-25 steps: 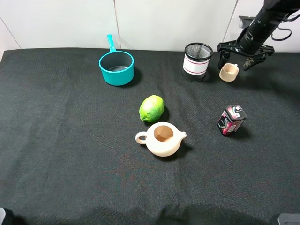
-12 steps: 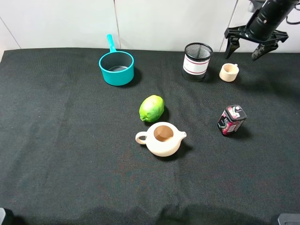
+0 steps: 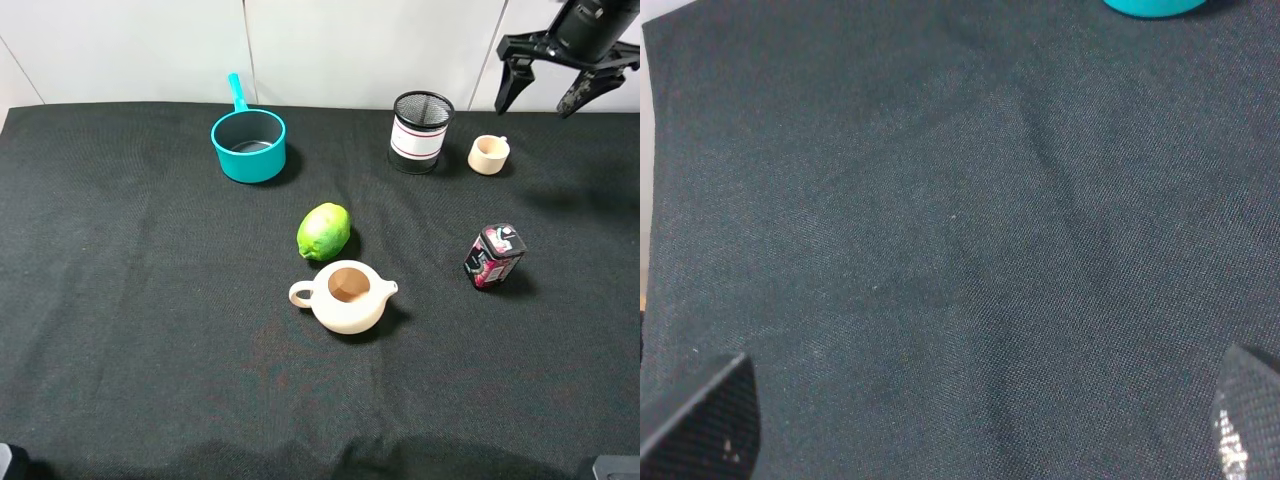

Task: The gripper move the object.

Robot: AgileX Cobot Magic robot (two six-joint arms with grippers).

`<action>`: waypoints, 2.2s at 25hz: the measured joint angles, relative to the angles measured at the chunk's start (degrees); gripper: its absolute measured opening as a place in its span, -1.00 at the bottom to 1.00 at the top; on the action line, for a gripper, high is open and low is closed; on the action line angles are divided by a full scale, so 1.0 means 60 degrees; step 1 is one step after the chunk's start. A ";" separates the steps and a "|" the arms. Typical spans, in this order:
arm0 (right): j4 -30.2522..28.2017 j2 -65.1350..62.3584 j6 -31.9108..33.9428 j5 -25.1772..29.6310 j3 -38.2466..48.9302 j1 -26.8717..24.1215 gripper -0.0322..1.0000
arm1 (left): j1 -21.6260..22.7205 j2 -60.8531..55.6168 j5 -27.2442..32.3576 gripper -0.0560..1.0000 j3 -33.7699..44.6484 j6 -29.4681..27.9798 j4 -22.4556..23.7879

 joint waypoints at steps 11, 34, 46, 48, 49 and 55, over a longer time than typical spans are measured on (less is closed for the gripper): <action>-0.0008 -0.1366 0.0000 0.0219 0.0082 0.0000 0.25 | 0.0000 0.0000 0.0000 0.92 0.0000 0.0000 0.0000; -0.0017 -0.6258 0.0000 0.0259 0.2960 0.0000 0.25 | 0.0000 0.0000 0.0000 0.92 0.0000 0.0000 0.0000; -0.0017 -0.8778 0.0038 0.0266 0.4308 0.0000 0.25 | 0.0000 0.0000 0.0000 0.92 0.0000 0.0000 0.0000; -0.0017 -0.9170 0.0076 0.0269 0.4591 0.0000 0.25 | 0.0000 0.0000 0.0000 0.92 0.0000 0.0000 0.0000; -0.0017 -0.9380 0.0120 0.0269 0.4761 0.0000 0.25 | 0.0000 0.0000 0.0000 0.92 0.0000 0.0000 0.0000; -0.0017 -1.0606 0.0293 0.0277 0.5469 0.0000 0.28 | 0.0000 0.0000 0.0000 0.92 0.0000 0.0000 0.0000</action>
